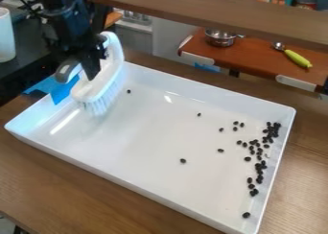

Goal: Sweep into pile

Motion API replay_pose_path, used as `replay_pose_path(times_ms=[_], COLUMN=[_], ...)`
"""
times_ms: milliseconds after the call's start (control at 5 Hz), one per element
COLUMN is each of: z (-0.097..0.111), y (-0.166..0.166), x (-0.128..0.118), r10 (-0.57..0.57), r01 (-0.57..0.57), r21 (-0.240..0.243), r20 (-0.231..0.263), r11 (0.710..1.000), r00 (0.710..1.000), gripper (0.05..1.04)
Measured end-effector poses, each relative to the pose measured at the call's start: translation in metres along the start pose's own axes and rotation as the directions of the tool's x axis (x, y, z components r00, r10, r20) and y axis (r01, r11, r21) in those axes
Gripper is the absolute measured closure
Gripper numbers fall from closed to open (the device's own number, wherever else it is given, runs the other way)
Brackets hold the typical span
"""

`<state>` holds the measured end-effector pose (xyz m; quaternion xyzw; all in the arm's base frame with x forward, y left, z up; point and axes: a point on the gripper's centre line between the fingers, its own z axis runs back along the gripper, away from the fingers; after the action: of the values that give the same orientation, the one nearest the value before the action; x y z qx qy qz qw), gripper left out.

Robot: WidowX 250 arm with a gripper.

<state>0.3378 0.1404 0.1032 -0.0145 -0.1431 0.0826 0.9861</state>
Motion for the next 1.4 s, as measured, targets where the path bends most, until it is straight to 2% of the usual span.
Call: replay_pose_path(times_ms=[200, 600, 1000, 1400], z=[-0.013, -0.027, -0.033, -0.042], y=[0.01, -0.007, -0.055, -0.112], x=[0.001, 0.002, 0.002, -0.005], r10=[0.029, -0.013, -0.067, -0.094], r01=[-0.028, 0.025, 0.082, 0.11], r21=[0.05, 0.123, 0.127, 0.138], r20=[-0.034, -0.101, -0.124, -0.118], r11=[0.998, 0.992, 0.988, 0.984], r00=[0.999, 0.995, 0.99, 0.989], gripper=[0.587, 0.587, 0.587, 0.587])
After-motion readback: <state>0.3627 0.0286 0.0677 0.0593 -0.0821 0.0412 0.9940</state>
